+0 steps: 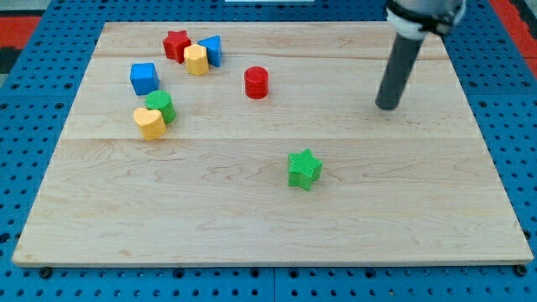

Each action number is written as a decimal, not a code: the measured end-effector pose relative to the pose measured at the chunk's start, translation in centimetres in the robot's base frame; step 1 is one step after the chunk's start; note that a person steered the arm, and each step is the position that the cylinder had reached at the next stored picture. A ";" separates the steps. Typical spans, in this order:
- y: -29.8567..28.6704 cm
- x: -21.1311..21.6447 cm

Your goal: Place the red circle diagonally to the green star

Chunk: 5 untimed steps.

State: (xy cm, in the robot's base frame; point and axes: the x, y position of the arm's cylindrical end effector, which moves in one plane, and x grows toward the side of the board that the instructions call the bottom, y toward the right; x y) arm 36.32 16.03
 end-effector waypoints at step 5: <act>-19.9 2.3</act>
State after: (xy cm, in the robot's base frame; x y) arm 38.61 -3.88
